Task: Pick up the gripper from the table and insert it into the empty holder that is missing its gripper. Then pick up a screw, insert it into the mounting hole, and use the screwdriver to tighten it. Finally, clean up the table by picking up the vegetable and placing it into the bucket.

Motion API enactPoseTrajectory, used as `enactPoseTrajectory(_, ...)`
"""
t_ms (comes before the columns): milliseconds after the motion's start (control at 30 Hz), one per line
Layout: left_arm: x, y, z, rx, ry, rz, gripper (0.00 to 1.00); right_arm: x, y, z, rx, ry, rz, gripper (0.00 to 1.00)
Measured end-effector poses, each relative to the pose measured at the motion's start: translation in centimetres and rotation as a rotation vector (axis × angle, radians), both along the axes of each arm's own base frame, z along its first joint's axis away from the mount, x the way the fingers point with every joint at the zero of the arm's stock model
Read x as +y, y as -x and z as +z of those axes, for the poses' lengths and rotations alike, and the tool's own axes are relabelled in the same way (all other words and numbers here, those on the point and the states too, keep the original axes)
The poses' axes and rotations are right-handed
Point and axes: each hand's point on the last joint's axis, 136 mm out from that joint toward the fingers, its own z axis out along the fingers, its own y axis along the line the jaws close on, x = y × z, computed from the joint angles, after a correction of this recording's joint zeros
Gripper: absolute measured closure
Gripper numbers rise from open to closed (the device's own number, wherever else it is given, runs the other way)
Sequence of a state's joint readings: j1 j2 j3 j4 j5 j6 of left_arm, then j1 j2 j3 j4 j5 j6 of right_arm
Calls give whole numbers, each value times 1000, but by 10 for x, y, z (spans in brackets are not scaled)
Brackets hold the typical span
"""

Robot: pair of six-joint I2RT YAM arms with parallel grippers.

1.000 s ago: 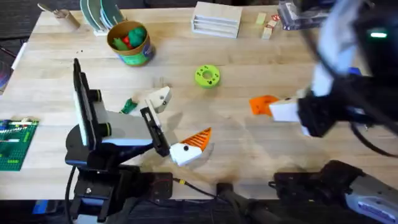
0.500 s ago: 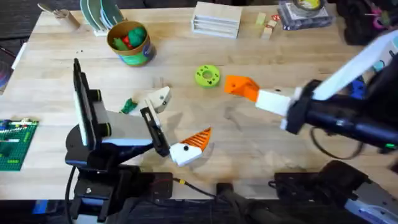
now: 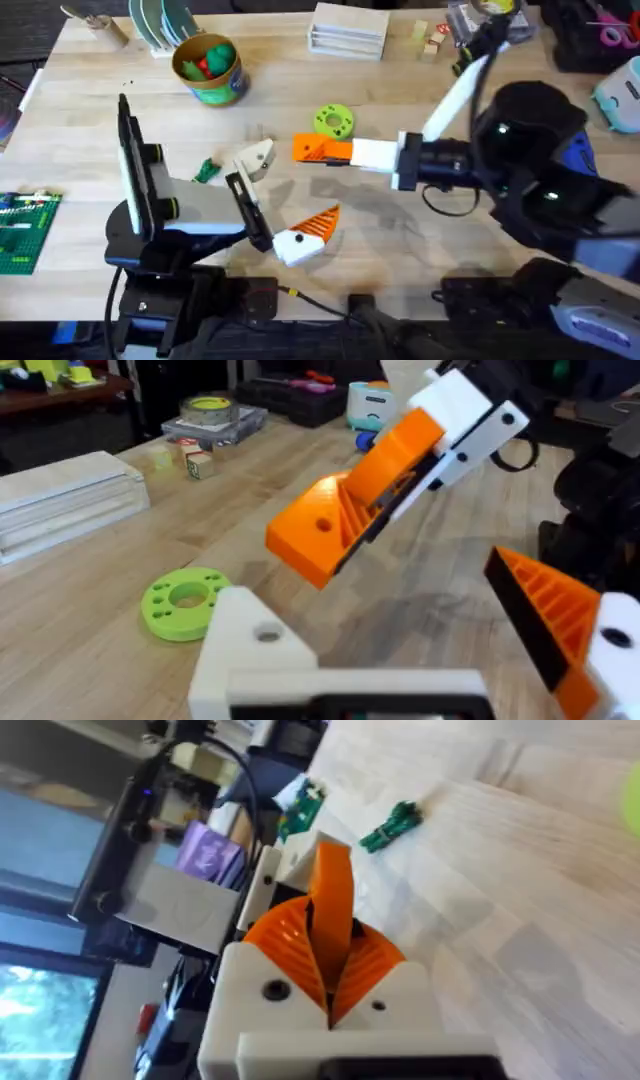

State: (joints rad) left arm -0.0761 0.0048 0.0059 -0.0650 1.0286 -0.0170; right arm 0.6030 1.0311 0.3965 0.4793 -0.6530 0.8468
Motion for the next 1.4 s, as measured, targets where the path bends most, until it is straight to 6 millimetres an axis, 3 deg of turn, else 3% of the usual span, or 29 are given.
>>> enactPoseTrajectory(300,0,0,0,0,0,0,9,23,3,-19,180,-104,182,991)
enactPoseTrajectory(667,0,0,0,0,0,0,9,27,10,-27,278,-118,238,991)
enactPoseTrajectory(1033,0,0,0,0,0,1,9,32,2,-12,247,-138,245,991)
enactPoseTrajectory(1400,0,0,-1,9,3,3,9,37,-4,-17,276,-129,251,991)
